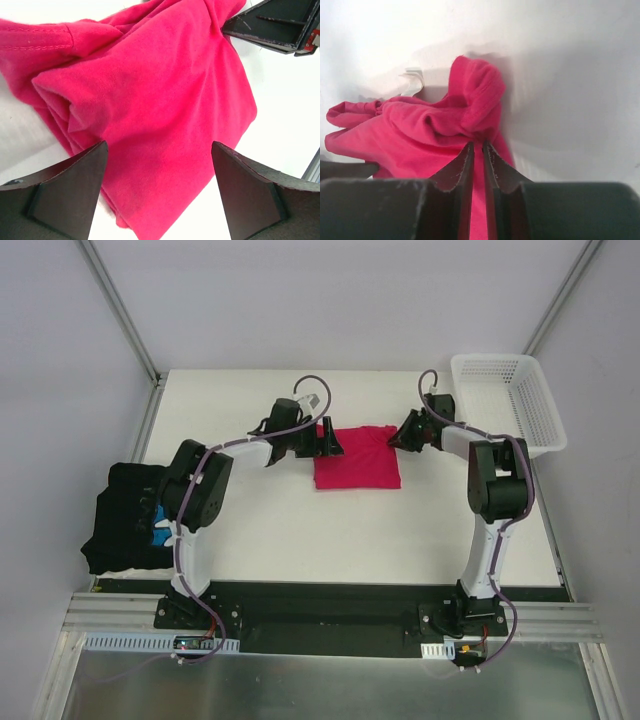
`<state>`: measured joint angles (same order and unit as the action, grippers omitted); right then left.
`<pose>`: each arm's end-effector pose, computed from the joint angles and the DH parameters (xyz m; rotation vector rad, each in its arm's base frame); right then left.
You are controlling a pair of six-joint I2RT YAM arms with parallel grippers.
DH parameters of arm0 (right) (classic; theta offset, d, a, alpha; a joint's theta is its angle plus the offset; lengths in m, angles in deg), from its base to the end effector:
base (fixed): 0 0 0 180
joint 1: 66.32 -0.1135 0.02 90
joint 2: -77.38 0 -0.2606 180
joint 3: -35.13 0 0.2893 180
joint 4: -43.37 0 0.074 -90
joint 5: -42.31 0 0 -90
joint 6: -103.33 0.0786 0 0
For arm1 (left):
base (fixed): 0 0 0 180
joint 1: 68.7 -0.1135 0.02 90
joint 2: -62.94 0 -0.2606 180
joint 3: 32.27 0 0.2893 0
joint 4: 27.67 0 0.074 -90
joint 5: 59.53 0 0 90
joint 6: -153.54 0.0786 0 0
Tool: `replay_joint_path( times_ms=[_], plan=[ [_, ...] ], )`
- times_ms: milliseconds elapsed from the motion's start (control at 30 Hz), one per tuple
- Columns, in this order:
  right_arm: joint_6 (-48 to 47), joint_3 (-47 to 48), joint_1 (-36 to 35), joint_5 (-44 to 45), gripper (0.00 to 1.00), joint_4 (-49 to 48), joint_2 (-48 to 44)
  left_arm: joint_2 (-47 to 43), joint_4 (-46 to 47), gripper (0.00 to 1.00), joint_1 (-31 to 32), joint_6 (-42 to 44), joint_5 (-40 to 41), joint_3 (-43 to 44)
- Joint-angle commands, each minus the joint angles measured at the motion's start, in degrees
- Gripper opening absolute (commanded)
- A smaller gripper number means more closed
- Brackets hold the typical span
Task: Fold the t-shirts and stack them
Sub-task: Fold the long partially folded tshirt into a neat square, then put the neatly folded tshirt into the corner of the board with both arms
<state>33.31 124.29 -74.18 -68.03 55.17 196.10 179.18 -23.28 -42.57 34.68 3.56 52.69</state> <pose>0.4992 0.0965 0.1017 0.0578 2.3249 0.6556 0.4431 -0.2570 0.1319 0.2629 2.1434 -1.0592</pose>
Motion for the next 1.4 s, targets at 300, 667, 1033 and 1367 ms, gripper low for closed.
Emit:
replay_joint_path(
  times_ms=[300,667,1033,1367],
  plan=[
    [-0.3,-0.9,-5.2,-2.3,0.26,1.5,-13.8,-34.1,-9.3,0.87,-1.0,11.2,17.5,-8.8],
    [6.8,4.5,-12.8,-10.9,0.20,-9.1,-0.7,-46.0,-11.2,0.87,-1.0,9.0,21.1,-17.2],
    [18.4,5.4,-9.7,-16.8,0.20,-18.7,10.5,-54.7,-18.4,0.87,-1.0,8.4,24.4,-19.5],
    [19.6,-8.1,1.6,-9.2,0.20,-20.0,1.9,-66.8,-32.9,0.89,-1.0,10.5,36.8,-15.1]
  ],
)
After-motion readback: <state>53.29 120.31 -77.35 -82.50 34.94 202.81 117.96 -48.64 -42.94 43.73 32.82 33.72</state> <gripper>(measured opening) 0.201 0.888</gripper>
